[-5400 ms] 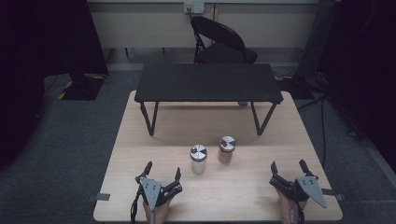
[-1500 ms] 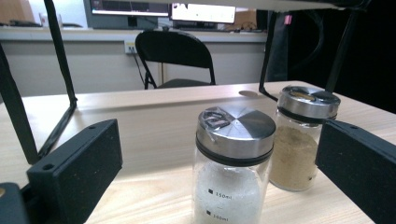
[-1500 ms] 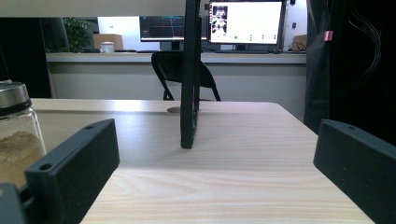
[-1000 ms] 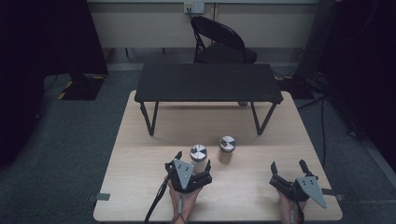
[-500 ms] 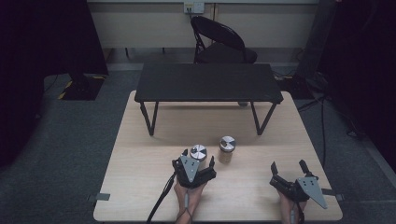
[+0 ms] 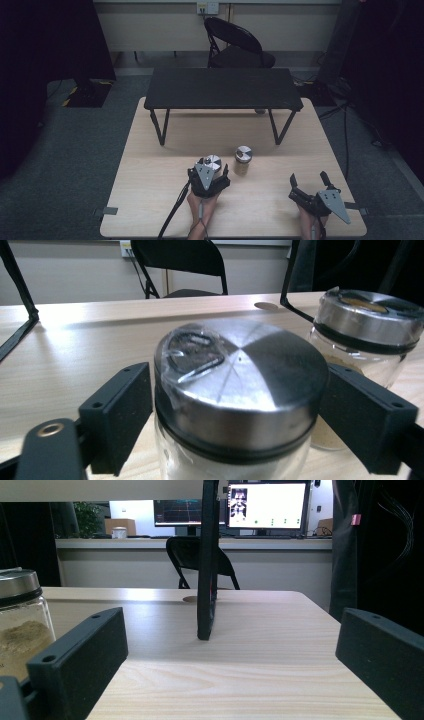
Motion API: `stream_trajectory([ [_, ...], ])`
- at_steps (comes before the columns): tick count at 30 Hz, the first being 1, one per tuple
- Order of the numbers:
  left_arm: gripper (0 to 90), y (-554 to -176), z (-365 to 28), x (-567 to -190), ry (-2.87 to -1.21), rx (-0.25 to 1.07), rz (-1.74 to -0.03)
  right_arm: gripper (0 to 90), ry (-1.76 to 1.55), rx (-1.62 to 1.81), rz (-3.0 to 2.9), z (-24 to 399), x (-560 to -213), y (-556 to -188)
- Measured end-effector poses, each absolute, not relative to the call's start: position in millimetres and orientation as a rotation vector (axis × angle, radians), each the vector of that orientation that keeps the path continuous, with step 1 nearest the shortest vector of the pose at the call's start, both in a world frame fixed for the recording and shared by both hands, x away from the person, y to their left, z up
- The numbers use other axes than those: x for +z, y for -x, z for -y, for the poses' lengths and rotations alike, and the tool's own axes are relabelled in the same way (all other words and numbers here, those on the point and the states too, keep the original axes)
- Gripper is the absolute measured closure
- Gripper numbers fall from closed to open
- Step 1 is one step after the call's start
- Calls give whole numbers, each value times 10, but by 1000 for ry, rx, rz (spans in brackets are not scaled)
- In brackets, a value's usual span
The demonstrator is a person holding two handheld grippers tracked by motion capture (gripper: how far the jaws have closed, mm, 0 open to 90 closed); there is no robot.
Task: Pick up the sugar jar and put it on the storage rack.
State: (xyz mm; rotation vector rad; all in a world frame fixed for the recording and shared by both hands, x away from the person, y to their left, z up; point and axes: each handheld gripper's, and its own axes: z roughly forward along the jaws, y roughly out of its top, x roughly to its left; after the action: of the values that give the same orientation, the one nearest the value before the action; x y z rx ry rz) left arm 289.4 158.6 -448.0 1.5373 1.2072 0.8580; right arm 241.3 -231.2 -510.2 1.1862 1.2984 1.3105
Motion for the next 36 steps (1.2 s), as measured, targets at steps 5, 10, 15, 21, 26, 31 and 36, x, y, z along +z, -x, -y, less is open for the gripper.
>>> stream_trajectory([
  [5,286,-2913,-1609,-4470,-1538,843,-1220,0,-1186,1312,-1298,2314,-5103,-2412],
  [10,305,-2906,-1610,-4468,-1542,846,-1215,0,-1186,1312,-1298,2314,-5103,-2412],
  [15,307,-2905,-1610,-4477,-1545,852,-1208,0,-1187,1313,-1296,2315,-5105,-2411],
  [21,311,-2897,-1602,-4487,-1544,861,-1204,0,-1185,1312,-1304,2320,-5098,-2415],
  [26,312,-2896,-1610,-4460,-1544,844,-1214,0,-1185,1316,-1313,2330,-5091,-2421],
  [31,313,-2890,-1613,-4456,-1549,847,-1210,0,-1185,1316,-1313,2329,-5091,-2421],
  [36,313,-2881,-1614,-4444,-1552,843,-1211,0,-1185,1315,-1312,2328,-5091,-2420],
])
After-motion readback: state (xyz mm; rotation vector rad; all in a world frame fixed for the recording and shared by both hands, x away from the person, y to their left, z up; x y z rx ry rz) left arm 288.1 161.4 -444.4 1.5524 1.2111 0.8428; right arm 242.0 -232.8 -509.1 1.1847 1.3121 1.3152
